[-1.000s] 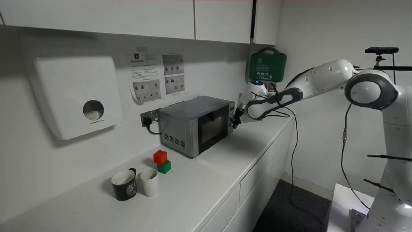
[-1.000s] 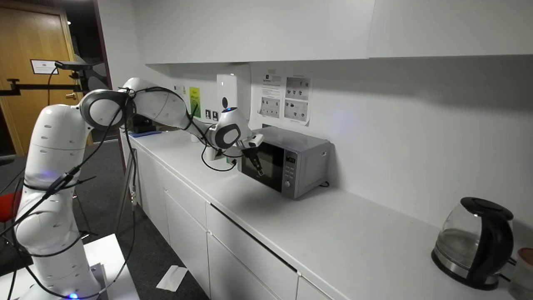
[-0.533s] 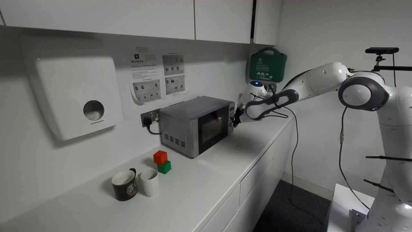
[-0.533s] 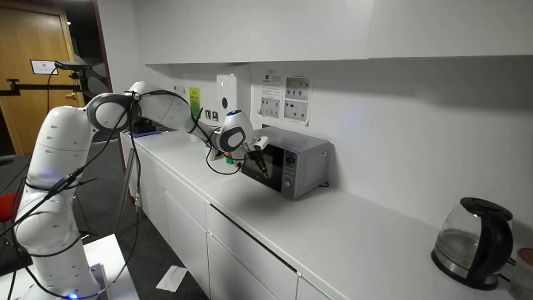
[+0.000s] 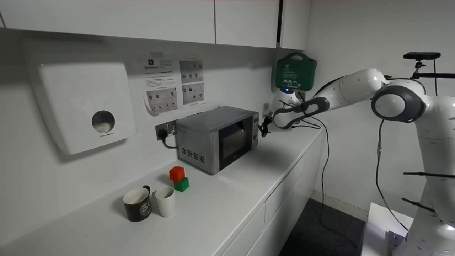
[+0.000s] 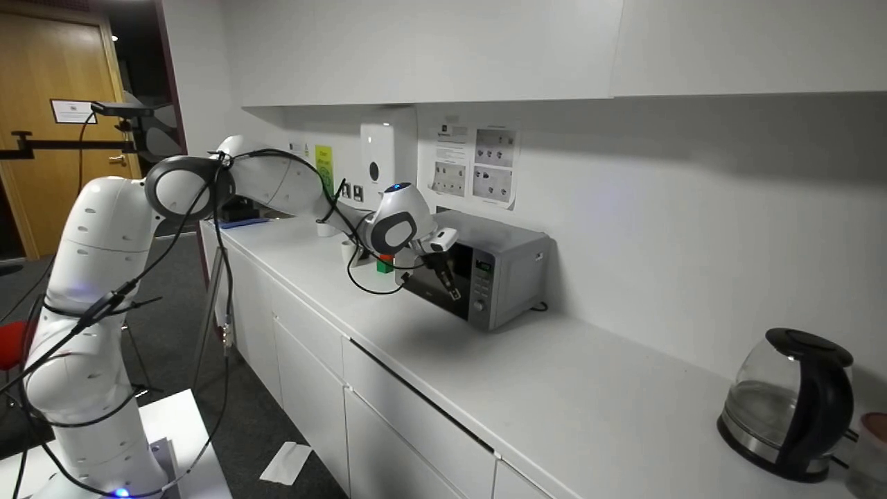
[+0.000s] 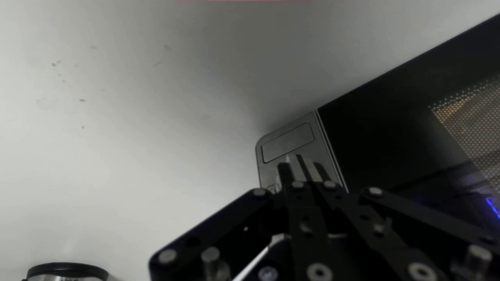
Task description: Turn off the microwave
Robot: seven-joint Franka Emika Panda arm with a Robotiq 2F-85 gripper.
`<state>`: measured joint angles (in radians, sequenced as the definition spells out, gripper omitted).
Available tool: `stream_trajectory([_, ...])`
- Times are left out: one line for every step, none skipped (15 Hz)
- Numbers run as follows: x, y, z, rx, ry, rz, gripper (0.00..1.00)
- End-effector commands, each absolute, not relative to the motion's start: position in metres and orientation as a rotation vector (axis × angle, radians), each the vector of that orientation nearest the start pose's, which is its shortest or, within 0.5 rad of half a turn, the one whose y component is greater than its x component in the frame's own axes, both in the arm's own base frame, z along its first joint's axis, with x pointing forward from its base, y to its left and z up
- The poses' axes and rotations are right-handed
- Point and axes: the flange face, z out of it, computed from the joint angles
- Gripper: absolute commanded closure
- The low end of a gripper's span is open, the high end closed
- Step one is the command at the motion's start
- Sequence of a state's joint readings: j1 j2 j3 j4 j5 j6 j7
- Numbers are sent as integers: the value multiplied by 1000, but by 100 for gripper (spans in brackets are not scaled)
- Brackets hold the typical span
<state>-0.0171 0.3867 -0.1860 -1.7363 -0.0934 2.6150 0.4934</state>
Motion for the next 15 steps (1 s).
stream_trajectory([700, -121, 420, -2898, 931, -855, 100])
stream_trajectory([703, -120, 421, -2886, 934, -862, 100])
stream_trajectory([707, -119, 421, -2878, 933, -866, 100])
stream_trajectory([710, -119, 420, -2873, 935, -869, 100])
stream_trajectory([714, -120, 420, -2870, 937, -873, 100])
stream_trajectory([717, -122, 417, -2870, 940, -875, 100])
stream_trajectory([720, -123, 416, -2869, 945, -876, 100])
stream_trajectory([723, -124, 415, -2868, 945, -878, 100])
stream_trajectory([725, -124, 412, -2869, 947, -878, 100])
stream_trajectory([728, -125, 410, -2868, 947, -881, 100])
stream_trajectory([730, -126, 407, -2874, 950, -879, 100])
stream_trajectory([732, -127, 407, -2875, 953, -883, 100])
stream_trajectory([733, -129, 405, -2877, 957, -886, 100])
stream_trajectory([734, -131, 405, -2876, 961, -893, 100])
stream_trajectory([736, -133, 405, -2878, 964, -900, 100])
